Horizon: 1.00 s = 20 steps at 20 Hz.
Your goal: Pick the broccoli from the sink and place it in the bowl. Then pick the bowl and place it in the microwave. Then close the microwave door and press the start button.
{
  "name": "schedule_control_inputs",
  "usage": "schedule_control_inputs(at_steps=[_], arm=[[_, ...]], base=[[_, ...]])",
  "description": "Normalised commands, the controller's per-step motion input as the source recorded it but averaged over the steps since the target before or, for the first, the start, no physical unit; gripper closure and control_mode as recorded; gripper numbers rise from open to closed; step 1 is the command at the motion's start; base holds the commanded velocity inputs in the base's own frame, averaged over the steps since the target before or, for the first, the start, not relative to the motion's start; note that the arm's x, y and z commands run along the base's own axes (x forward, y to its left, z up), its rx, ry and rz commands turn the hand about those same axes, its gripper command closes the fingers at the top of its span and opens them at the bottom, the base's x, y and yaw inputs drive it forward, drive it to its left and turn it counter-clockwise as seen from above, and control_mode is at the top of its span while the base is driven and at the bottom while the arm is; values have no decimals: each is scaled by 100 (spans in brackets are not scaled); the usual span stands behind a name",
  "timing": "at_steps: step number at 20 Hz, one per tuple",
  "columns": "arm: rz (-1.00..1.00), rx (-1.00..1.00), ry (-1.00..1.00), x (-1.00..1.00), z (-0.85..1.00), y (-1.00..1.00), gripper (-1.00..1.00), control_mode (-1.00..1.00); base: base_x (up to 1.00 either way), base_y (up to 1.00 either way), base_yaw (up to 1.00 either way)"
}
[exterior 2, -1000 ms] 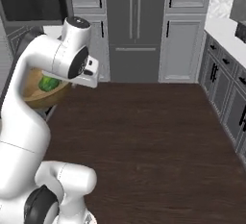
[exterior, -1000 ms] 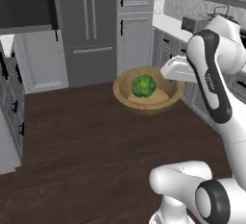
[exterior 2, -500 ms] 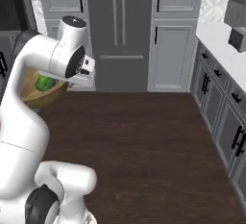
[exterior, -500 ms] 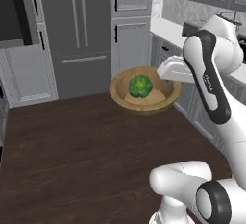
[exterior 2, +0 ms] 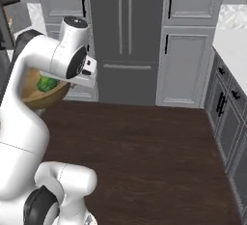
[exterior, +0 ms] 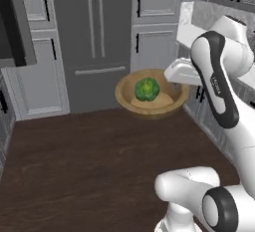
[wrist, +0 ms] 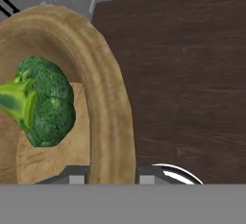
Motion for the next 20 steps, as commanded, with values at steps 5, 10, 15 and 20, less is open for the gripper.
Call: schedule_control_inputs(at_steps=[5, 10, 15, 20], arm=[[0, 0, 0, 0, 0, 0, 100, 100], [0, 0, 0, 0, 0, 0, 100, 100], [0, 0, 0, 0, 0, 0, 100, 100], [0, 0, 0, 0, 0, 0, 100, 100]], base=[[100, -49, 51], [100, -44, 59], [100, -35, 63], [100, -33, 63]])
